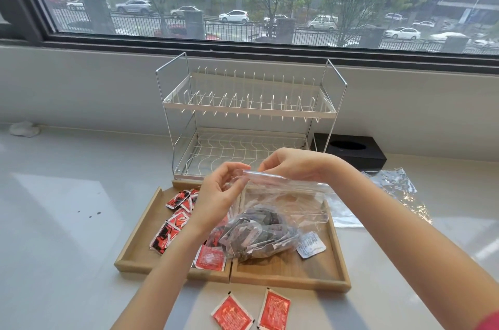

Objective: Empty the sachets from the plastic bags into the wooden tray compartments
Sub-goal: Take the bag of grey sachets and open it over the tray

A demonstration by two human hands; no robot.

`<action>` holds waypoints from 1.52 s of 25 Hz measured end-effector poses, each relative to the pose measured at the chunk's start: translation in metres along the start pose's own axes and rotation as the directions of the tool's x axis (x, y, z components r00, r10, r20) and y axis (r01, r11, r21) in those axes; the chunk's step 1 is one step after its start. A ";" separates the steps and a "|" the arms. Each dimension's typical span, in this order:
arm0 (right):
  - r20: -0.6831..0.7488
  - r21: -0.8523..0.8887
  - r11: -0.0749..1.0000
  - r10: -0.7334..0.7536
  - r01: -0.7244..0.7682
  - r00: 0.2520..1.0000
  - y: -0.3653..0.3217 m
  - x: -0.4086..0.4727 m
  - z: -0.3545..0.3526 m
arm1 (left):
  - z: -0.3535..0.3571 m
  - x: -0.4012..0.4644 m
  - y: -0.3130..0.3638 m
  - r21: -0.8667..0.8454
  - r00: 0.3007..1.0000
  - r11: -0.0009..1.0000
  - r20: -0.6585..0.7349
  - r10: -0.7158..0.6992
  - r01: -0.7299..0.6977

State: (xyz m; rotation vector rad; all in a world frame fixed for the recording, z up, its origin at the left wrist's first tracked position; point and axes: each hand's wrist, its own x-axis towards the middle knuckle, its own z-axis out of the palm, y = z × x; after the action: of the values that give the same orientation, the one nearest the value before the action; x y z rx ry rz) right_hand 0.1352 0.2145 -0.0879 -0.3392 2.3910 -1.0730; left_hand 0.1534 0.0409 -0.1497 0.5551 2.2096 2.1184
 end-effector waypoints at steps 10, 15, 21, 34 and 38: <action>-0.279 -0.005 0.987 -0.154 0.159 0.948 -0.018 -0.014 -0.003 | -0.006 -0.002 -0.009 0.004 0.995 0.996 -0.020 -0.093 0.094; -0.451 0.051 0.958 -0.229 0.281 0.863 -0.030 -0.035 -0.029 | -0.015 -0.006 -0.008 0.033 0.989 0.992 -0.090 -0.118 0.122; -0.249 0.218 0.975 0.005 0.051 0.968 0.026 -0.025 -0.020 | -0.013 -0.008 -0.001 0.012 0.995 0.997 -0.065 -0.073 0.074; -0.532 -0.006 0.981 -0.169 0.195 0.830 -0.005 -0.067 -0.050 | -0.025 -0.009 -0.009 0.082 0.993 0.992 -0.072 -0.091 0.097; -0.534 -0.177 0.962 -0.272 0.209 0.800 -0.018 -0.078 -0.054 | -0.021 -0.006 -0.008 0.087 0.995 0.993 -0.070 -0.068 0.074</action>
State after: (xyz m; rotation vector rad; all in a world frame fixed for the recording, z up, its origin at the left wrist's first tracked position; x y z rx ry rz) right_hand 0.1734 0.2685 -0.0175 -0.4254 2.9992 -1.2958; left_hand 0.1520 0.0192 -0.1573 0.4077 2.3323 2.0411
